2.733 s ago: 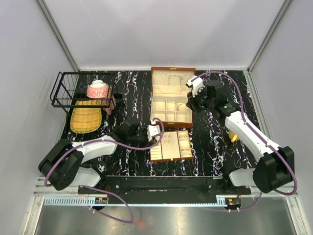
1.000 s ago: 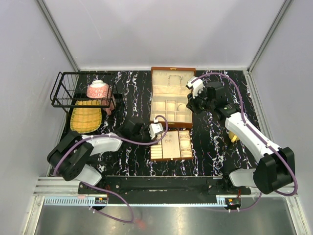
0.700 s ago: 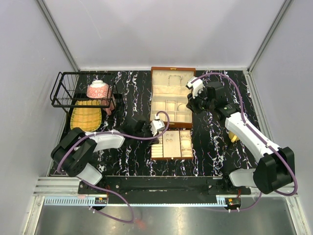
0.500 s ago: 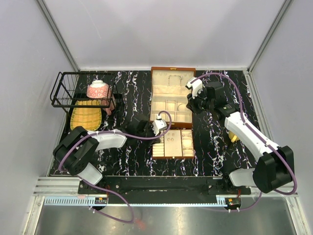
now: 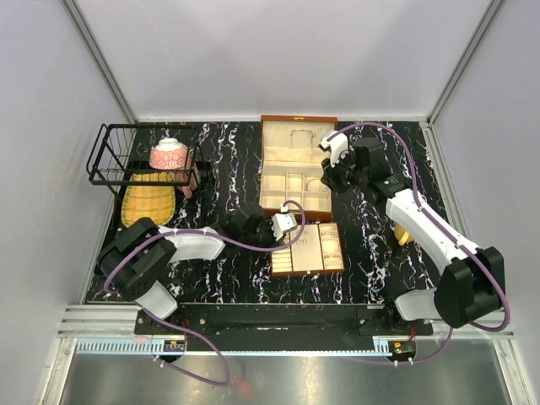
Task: Organize the mixed jewelry
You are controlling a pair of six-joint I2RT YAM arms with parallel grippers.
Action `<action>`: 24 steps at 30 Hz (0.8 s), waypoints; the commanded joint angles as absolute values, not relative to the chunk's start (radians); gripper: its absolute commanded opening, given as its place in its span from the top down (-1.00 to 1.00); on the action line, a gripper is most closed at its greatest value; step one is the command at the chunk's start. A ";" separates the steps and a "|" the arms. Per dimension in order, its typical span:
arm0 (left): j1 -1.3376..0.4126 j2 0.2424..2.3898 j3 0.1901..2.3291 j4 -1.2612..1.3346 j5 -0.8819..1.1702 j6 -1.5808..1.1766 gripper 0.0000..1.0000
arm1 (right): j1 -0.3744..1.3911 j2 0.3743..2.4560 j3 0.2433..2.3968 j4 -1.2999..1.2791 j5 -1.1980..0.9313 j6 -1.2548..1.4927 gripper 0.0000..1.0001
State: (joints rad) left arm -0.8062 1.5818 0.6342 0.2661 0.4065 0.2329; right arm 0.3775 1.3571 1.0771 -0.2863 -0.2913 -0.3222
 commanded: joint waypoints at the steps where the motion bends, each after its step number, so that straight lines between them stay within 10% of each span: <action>1: -0.822 1.600 0.634 0.242 0.399 0.259 1.00 | 0.371 1.344 1.118 -0.279 -0.268 -0.342 0.49; 24: -0.822 1.522 0.597 0.166 0.376 0.288 0.88 | 0.371 1.333 1.089 -0.259 -0.287 -0.328 0.48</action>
State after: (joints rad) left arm -0.8177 1.4971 0.5976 0.1944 0.3801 0.2882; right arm 0.3767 1.3582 1.0771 -0.2855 -0.2859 -0.3260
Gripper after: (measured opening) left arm 0.032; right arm 0.261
